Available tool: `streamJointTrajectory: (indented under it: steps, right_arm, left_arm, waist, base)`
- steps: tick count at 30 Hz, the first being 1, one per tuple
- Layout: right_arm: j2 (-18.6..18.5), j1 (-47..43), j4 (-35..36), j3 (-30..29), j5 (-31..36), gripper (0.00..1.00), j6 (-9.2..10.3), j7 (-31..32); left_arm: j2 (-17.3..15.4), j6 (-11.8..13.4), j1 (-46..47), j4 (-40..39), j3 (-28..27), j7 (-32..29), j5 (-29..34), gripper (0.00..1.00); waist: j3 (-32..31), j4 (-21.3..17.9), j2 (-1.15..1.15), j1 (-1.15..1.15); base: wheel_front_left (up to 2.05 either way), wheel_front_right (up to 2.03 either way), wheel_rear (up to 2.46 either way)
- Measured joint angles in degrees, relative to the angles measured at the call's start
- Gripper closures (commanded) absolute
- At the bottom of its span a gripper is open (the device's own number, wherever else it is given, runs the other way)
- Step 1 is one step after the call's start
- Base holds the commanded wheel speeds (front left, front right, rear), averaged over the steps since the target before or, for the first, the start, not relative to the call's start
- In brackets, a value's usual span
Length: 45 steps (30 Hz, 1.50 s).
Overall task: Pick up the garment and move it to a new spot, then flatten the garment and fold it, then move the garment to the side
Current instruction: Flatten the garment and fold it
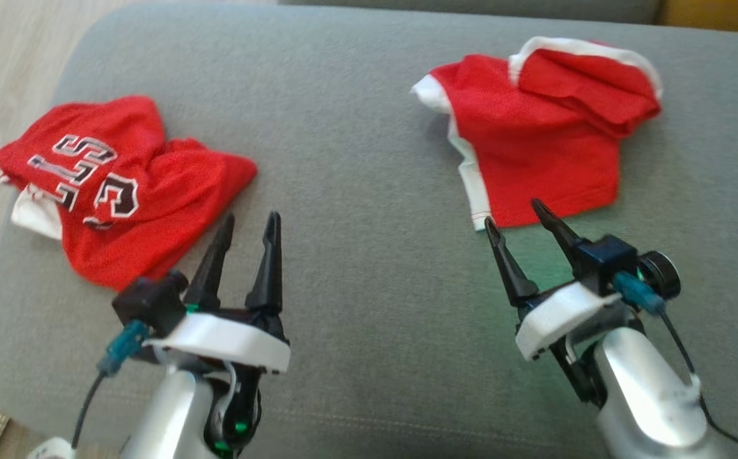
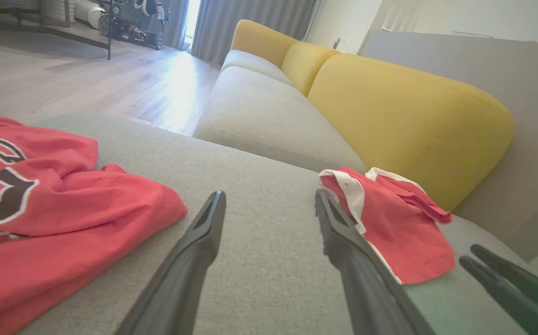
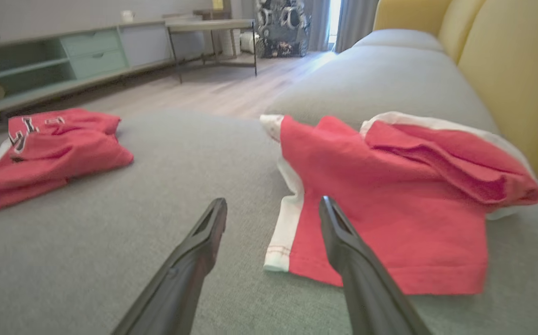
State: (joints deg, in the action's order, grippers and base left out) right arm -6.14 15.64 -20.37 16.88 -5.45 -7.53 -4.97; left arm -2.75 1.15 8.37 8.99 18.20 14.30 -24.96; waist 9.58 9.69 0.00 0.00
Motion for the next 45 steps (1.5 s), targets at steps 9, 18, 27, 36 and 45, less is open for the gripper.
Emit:
streamJointTrajectory:
  steps: [9, 18, 27, 36, 45]
  right_arm:
    - [-0.33, 6.65, -11.77, -0.83, 1.11, 0.00, 0.00, 2.99]
    - [-0.07, 10.12, -19.96, -3.11, 1.99, 0.00, 0.00, 3.32]
    - [-0.38, 13.06, -25.18, -1.60, 0.48, 1.00, 0.00, 1.18]
    - [-3.75, 11.76, -23.93, -1.14, 0.48, 1.00, 0.00, -1.68]
    - [-10.70, 1.63, -13.41, -5.69, -1.45, 1.00, 0.00, 2.04]
  left_arm:
    - [0.07, 1.12, 2.61, -0.74, 2.64, 0.00, -2.32, 0.00]
    - [0.07, 1.97, 2.61, -0.96, 3.53, 0.00, -2.99, 0.00]
    - [0.07, 2.24, 3.28, -0.91, 4.71, 0.00, -3.04, 0.00]
    - [0.07, 2.33, 3.27, -0.09, 3.03, 0.00, -2.96, 0.00]
    - [0.05, 1.30, 1.06, 0.62, 1.58, -0.01, -2.37, 0.00]
  waist:
    - [2.88, 4.05, 0.00, 0.00]
    - [4.53, 5.78, 0.00, 0.00]
    - [3.78, 4.36, 0.00, 0.00]
    - [1.27, 0.28, 0.00, 0.00]
    - [-1.07, -6.03, 0.00, 0.00]
  base:
    - [0.00, 0.00, 0.00]
    - [0.00, 0.00, 0.00]
    - [0.00, 0.00, 0.00]
    - [0.00, 0.00, 0.00]
    - [0.00, 0.00, 0.00]
